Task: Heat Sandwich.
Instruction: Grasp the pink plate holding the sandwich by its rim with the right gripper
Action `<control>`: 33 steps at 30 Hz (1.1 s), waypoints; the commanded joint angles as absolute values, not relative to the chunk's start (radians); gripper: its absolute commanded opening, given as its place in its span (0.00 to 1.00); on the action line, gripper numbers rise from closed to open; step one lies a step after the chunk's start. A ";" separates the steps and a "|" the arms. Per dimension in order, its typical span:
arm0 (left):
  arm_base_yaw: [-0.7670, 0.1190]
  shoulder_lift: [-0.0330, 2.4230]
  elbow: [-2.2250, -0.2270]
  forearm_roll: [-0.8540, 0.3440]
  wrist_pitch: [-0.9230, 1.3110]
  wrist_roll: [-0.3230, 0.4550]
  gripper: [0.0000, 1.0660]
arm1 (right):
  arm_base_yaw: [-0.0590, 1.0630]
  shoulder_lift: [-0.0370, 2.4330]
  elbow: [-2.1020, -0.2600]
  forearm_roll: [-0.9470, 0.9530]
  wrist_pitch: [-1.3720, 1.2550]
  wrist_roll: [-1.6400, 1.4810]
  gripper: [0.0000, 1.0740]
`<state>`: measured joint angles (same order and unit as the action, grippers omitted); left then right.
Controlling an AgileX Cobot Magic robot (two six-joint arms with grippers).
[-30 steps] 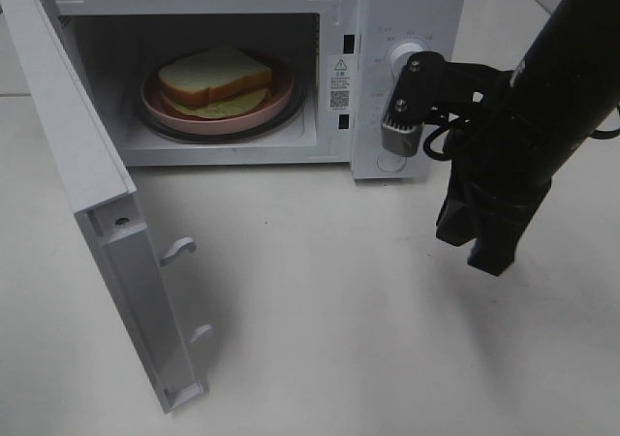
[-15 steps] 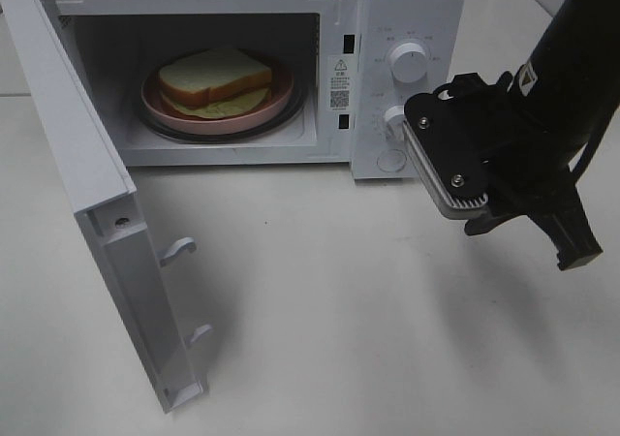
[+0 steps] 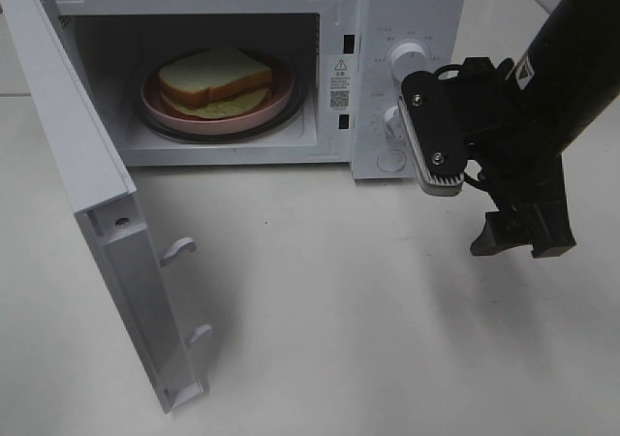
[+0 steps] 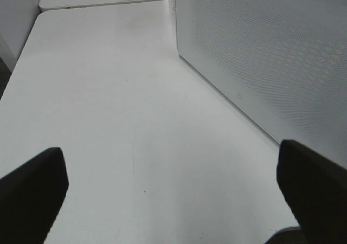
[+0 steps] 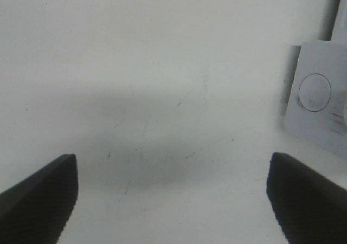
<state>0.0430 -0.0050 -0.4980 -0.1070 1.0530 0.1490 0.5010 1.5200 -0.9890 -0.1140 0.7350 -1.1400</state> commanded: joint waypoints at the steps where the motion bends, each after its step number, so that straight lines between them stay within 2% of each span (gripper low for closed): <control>1: 0.042 -0.031 -0.495 -0.111 1.041 0.149 0.95 | 0.500 1.513 -0.992 -0.119 0.739 -1.121 0.90; 9: 0.042 -0.031 -0.495 -0.111 1.041 0.149 0.95 | 0.527 1.531 -1.016 -0.131 0.714 -1.128 0.89; 17: 0.042 -0.031 -0.495 -0.111 1.041 0.149 0.95 | 0.596 1.644 -1.162 -0.143 0.719 -1.128 0.88; 33: 0.042 -0.031 -0.495 -0.111 1.041 0.149 0.95 | 0.644 1.833 -1.403 -0.161 0.688 -1.129 0.85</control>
